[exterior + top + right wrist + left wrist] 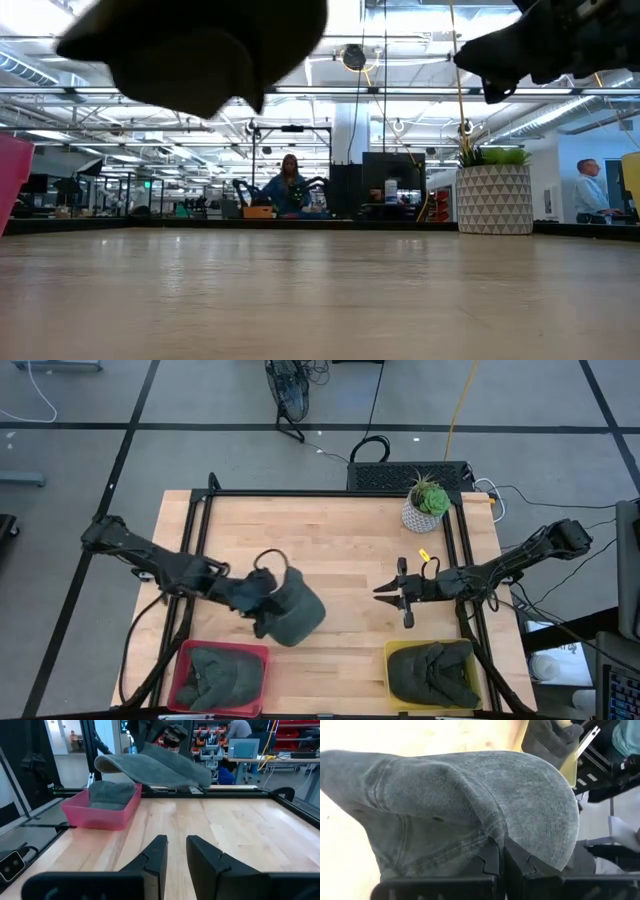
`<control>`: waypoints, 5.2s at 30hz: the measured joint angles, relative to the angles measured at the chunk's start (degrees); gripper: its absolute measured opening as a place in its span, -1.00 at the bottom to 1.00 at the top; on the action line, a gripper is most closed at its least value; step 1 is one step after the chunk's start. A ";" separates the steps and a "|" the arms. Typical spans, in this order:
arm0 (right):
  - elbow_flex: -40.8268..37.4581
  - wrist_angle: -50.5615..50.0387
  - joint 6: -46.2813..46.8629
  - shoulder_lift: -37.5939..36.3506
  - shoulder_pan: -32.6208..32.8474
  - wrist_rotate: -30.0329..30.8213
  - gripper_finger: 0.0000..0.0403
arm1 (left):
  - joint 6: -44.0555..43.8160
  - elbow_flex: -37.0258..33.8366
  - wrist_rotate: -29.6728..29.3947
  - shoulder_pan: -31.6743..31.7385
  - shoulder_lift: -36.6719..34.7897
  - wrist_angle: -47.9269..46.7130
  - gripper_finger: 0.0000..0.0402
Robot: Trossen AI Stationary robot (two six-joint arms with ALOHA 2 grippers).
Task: Pick & Place hat
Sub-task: Put the grey cap into the pink bin
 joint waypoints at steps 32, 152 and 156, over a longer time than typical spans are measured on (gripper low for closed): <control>-1.72 6.91 -4.05 0.00 -3.39 3.04 -0.71 | -47.45 0.00 -27.17 -36.98 4.58 1.03 -0.98; -1.65 8.58 -5.11 0.00 -8.33 2.75 -0.71 | 24.02 6.71 -2.72 -22.66 8.78 -12.31 -0.24; -1.65 8.57 -5.49 0.00 -8.33 2.80 -0.71 | 34.91 12.60 -2.47 -20.84 11.43 -20.08 -0.24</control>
